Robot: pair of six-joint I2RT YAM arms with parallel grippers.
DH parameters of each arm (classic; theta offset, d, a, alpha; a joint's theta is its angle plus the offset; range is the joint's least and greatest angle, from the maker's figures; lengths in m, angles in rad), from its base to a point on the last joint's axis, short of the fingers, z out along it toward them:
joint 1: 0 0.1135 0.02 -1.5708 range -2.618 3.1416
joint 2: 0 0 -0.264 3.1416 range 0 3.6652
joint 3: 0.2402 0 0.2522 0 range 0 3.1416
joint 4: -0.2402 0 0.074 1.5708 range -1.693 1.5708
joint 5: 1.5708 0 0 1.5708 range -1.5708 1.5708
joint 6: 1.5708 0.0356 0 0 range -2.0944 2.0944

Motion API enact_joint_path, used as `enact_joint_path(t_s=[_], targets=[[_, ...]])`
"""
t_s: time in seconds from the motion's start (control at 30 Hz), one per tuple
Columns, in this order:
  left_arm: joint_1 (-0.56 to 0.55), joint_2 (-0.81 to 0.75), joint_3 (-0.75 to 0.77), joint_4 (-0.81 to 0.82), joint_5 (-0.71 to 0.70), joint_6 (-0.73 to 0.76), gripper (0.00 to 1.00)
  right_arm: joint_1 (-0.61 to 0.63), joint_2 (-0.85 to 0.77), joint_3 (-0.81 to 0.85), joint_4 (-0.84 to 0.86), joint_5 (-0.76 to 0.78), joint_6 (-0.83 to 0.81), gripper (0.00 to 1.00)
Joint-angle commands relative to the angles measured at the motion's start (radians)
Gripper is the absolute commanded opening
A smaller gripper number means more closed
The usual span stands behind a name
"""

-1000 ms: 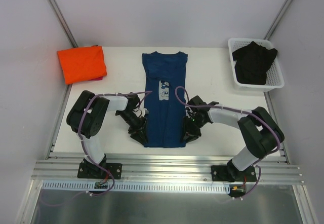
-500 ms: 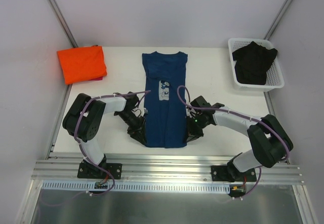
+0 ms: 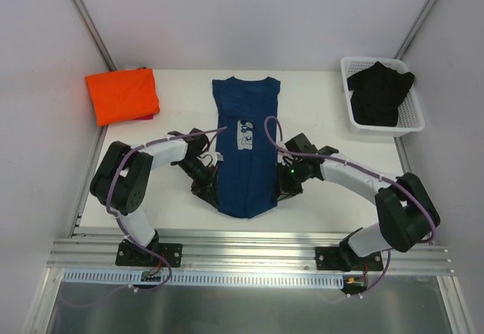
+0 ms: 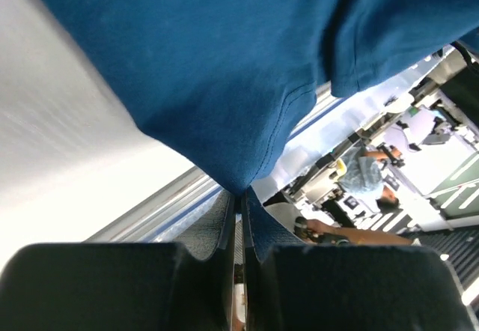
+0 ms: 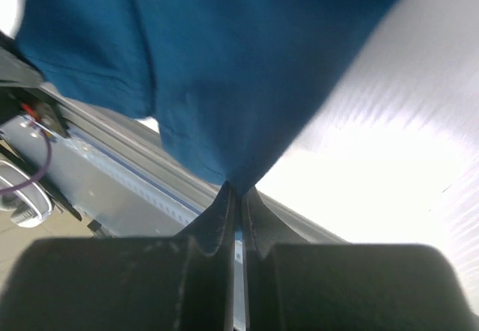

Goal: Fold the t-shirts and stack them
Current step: Grab the bottom of the folded rectangular tshirt with both arms, then fold the folded rectangular tshirt in 1/3 of the way

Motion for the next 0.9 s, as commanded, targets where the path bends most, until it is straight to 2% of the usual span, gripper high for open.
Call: enact_joint_path(t_s=[0.0,0.23,0.47,0.6,0.87], targets=[[0.001,-0.044,0.084,-0.052,-0.026,0.054,0.00,-0.027,-0.020,0.116,0.008,0.017,-0.056,0.00],[0.013,-0.047,0.228,-0.119,-0.080,0.109,0.00,-0.053,0.003,0.238,-0.025,0.030,-0.104,0.00],[0.088,-0.062,0.331,-0.133,-0.153,0.125,0.00,-0.120,0.017,0.332,-0.038,0.064,-0.136,0.00],[0.153,-0.009,0.415,-0.133,-0.187,0.134,0.00,-0.169,0.047,0.366,-0.030,0.070,-0.153,0.00],[0.170,0.192,0.698,-0.133,-0.224,0.162,0.00,-0.229,0.145,0.438,0.028,0.067,-0.159,0.00]])
